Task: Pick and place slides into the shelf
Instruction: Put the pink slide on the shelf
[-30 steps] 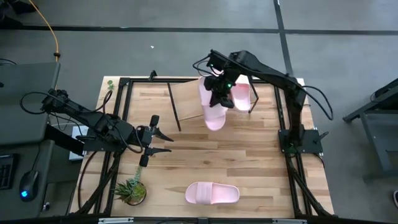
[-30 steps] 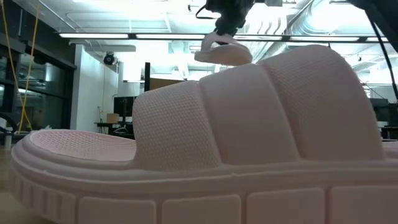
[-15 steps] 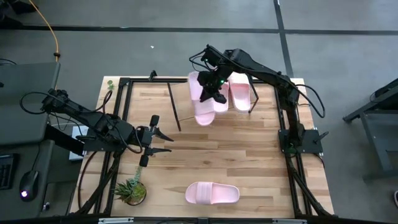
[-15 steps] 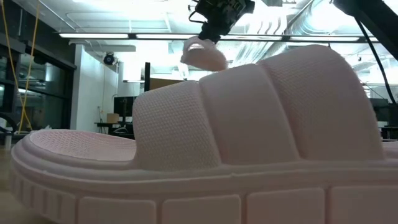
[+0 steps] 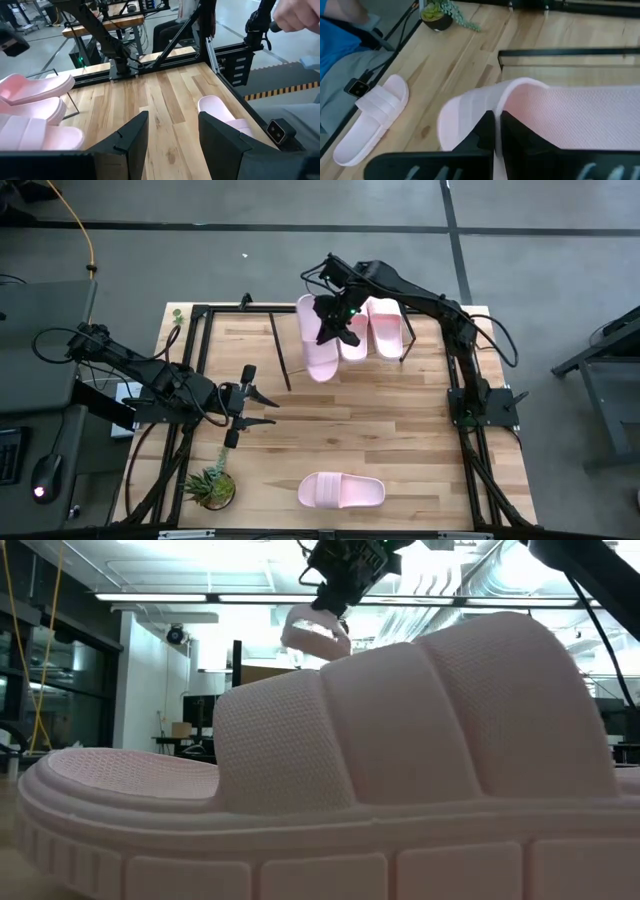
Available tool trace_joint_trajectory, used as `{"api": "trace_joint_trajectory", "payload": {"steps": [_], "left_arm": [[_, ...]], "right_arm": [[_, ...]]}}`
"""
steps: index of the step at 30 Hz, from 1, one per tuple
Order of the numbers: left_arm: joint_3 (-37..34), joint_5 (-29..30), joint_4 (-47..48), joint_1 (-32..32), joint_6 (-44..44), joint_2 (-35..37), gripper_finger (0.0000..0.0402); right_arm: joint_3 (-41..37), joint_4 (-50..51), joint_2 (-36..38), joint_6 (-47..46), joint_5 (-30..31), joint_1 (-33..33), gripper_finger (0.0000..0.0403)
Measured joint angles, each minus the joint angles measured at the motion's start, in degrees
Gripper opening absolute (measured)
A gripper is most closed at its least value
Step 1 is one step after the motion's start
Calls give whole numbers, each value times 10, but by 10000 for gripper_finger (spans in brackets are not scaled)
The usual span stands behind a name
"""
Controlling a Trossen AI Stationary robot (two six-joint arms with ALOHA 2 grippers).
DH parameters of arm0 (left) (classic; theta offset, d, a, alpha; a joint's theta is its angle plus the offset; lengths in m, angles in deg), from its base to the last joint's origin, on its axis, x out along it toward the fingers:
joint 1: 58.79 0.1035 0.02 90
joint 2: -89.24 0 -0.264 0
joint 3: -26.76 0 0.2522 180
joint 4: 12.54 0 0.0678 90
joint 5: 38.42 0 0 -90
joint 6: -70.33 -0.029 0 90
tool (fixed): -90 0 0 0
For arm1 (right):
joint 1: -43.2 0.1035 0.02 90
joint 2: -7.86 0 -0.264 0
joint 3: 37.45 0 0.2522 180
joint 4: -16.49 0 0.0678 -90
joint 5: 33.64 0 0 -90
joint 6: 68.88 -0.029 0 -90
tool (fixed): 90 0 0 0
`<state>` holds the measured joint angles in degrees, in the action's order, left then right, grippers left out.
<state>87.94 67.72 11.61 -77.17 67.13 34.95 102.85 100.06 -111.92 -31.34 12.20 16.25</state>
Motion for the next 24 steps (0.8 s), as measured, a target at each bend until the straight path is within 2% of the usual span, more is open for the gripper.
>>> {"api": "trace_joint_trajectory", "payload": {"steps": [8,24], "left_arm": [[0,0,0,0,0,0,156],[0,0,0,0,0,0,156]], "right_arm": [[0,37,-11,-9,10,-16,0],[5,124,-12,-30,72,-27,0]]}}
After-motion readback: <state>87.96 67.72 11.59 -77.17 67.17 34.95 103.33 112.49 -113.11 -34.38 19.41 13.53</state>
